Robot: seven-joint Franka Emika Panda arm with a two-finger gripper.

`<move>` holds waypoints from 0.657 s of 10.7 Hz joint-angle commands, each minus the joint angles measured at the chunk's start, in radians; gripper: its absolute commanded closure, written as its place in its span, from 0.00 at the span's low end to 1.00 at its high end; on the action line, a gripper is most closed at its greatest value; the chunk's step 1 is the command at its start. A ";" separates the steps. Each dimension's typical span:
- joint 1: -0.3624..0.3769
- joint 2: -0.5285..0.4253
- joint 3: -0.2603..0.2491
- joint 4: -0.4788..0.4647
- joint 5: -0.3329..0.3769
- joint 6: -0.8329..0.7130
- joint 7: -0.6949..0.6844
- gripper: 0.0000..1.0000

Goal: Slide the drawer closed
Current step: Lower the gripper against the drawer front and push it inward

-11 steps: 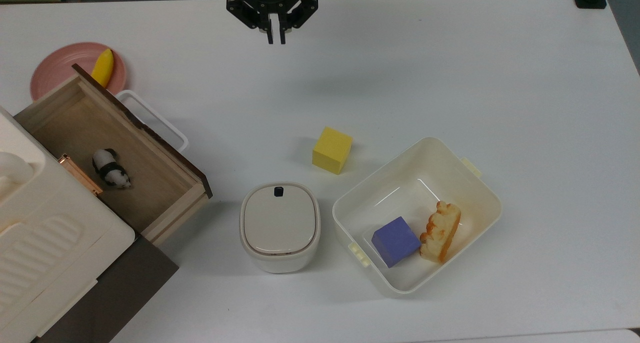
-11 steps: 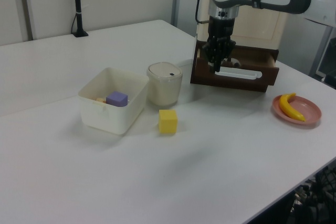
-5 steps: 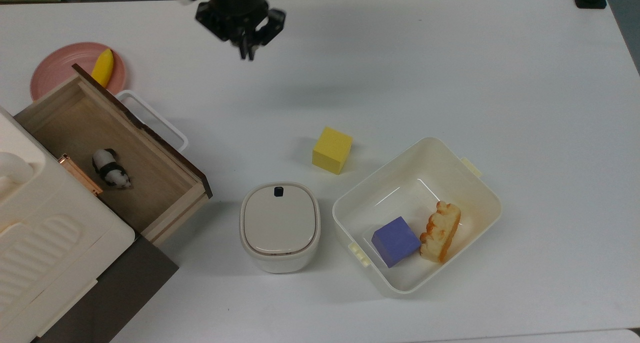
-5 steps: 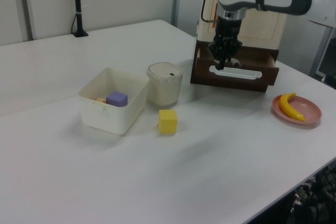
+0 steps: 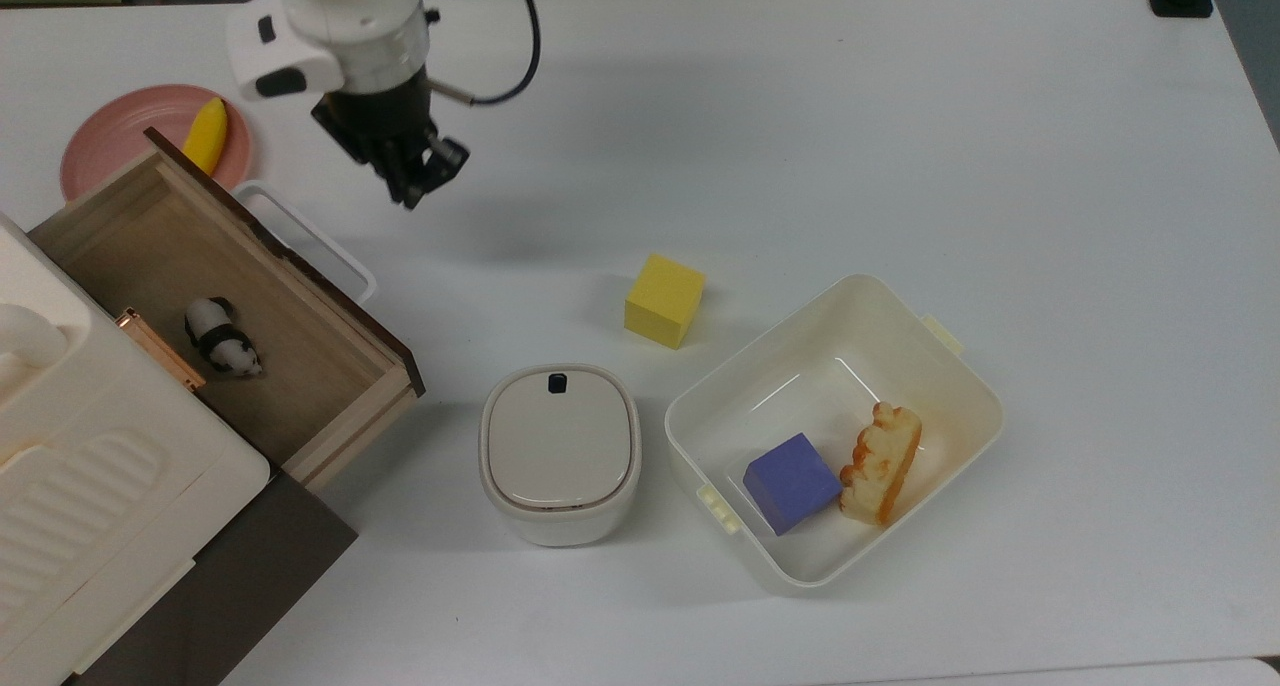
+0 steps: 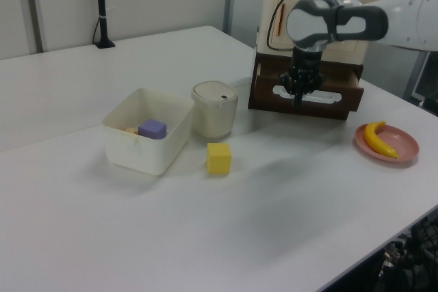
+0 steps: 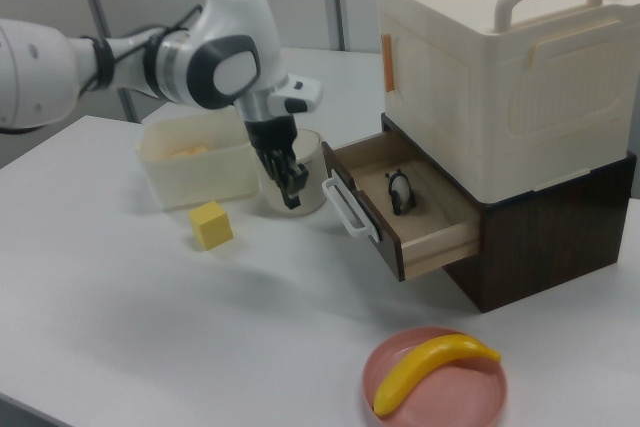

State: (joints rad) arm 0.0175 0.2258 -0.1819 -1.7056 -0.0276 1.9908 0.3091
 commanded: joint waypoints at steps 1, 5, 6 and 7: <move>0.016 0.085 -0.048 0.006 -0.066 0.187 0.138 0.89; -0.010 0.142 -0.100 0.063 -0.061 0.325 0.191 0.89; -0.025 0.154 -0.102 0.066 -0.063 0.374 0.212 0.89; -0.034 0.170 -0.103 0.084 -0.064 0.417 0.232 0.89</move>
State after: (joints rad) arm 0.0041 0.3567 -0.2721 -1.6648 -0.0778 2.3145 0.4858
